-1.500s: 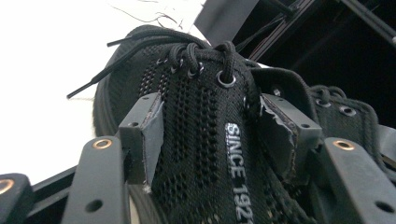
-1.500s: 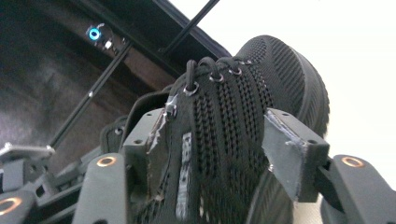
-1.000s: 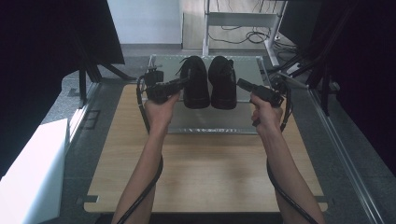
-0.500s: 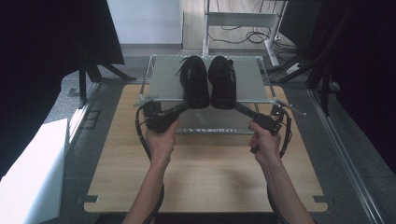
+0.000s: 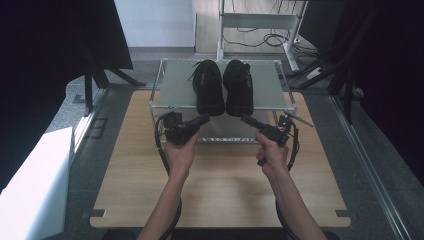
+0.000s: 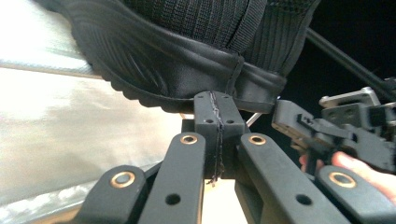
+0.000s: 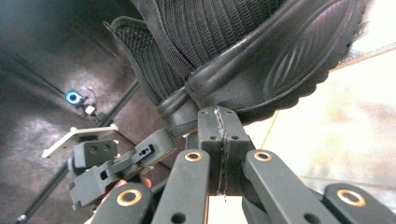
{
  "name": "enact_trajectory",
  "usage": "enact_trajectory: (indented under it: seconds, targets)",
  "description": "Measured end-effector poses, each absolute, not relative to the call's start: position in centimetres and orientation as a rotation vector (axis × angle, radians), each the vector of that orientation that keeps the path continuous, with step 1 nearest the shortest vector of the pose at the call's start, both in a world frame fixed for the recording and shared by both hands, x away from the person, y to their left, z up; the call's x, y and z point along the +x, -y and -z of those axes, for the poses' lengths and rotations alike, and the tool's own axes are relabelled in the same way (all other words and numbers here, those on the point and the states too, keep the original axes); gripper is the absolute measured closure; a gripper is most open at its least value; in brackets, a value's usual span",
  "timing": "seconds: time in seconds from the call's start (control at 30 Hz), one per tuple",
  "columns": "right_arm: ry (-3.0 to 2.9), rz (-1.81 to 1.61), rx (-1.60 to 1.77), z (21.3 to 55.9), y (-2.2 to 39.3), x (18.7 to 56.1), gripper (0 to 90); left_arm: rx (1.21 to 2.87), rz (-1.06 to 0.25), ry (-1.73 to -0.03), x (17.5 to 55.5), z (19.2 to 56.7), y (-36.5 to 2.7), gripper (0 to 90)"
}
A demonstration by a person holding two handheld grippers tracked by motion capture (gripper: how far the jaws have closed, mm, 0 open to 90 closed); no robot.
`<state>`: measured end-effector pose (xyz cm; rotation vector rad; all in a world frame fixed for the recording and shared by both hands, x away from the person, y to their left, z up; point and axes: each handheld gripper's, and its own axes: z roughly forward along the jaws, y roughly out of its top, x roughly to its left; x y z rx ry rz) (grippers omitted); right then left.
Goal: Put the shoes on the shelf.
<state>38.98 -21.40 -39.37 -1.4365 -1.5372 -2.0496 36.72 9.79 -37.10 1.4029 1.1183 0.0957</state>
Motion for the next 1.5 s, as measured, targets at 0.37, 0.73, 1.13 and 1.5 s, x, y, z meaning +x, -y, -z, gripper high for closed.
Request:
enact_trajectory:
  seconds: [0.37, 0.73, 1.13, 1.5]
  targets:
    - [1.542, 2.059, -1.479, 39.3, 21.1, 40.7, 90.0, 1.431, -0.137, -1.166, 38.7, 36.8, -9.6, 89.8]
    - [1.511, 2.054, -1.554, 39.6, 20.8, 42.5, 90.0, 1.423, -0.126, -1.206, 40.8, 37.1, -9.6, 89.7]
    - [1.526, 2.029, -1.521, 41.1, 21.6, 41.9, 74.0, 1.431, -0.114, -1.187, 39.7, 38.5, -10.2, 72.3]
    - [1.649, 1.991, -1.503, 43.0, 23.3, 40.2, 45.7, 1.566, -0.239, -1.174, 37.7, 40.1, -10.3, 34.7]
